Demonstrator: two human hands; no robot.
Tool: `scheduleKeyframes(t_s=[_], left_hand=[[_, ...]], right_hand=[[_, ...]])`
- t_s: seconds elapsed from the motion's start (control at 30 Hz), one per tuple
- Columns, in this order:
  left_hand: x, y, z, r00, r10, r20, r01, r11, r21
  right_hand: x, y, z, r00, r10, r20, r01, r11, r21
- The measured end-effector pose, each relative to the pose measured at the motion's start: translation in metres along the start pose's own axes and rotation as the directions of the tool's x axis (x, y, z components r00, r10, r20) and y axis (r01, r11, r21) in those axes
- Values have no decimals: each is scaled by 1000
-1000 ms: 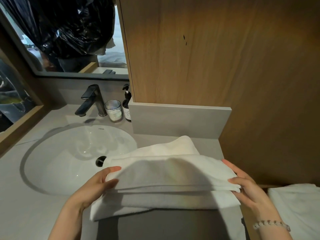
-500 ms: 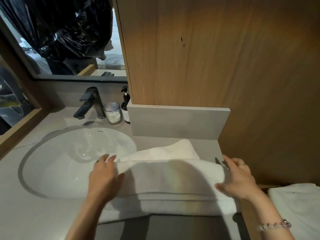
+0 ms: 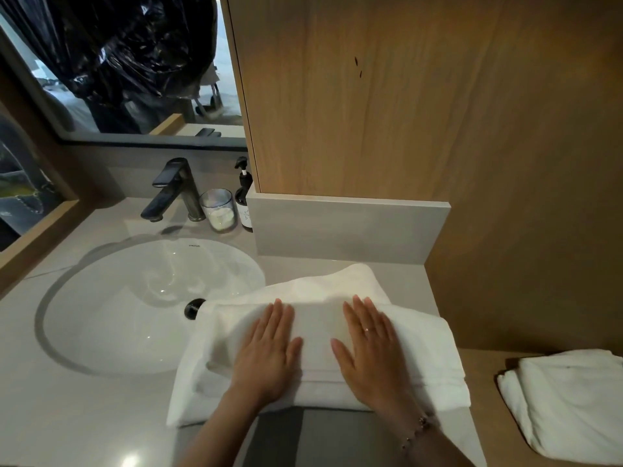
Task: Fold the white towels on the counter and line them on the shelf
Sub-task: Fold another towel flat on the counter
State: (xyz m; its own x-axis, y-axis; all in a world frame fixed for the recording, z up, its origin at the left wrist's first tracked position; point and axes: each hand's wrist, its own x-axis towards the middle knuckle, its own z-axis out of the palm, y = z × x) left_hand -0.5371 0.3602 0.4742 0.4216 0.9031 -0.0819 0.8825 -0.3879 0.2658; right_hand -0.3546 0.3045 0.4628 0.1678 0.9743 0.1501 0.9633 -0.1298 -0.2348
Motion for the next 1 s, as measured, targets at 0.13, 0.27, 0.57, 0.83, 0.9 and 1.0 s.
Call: scheduleKeyframes(t_s=[0.13,0.27,0.57,0.83,0.9,1.0], left_hand=[[-8,-22,-6,995,-96,-26,96,995,10],[-11,-26,-8,984,-172,-34,172,985,-15],[-13,-49,-21,880,-462,109,471,879,-74],[-13,-57,-44,811,-582,-59,421,651,-632],[-15,-55,-49,808,-579,-106,335,602,-725],[-14,-52,-62,825,-530,-198,191,591,-784]], right_hand=[[-8,22,2,988,129,-87,-124,990,60],[-12,37,2,951,298,-89,-284,949,137],[-12,42,-19,889,442,116,-439,897,-53],[56,-46,-24,970,-5,244,-32,989,145],[74,-65,-22,900,-109,422,4,970,241],[90,-79,-28,861,-180,476,-78,878,473]])
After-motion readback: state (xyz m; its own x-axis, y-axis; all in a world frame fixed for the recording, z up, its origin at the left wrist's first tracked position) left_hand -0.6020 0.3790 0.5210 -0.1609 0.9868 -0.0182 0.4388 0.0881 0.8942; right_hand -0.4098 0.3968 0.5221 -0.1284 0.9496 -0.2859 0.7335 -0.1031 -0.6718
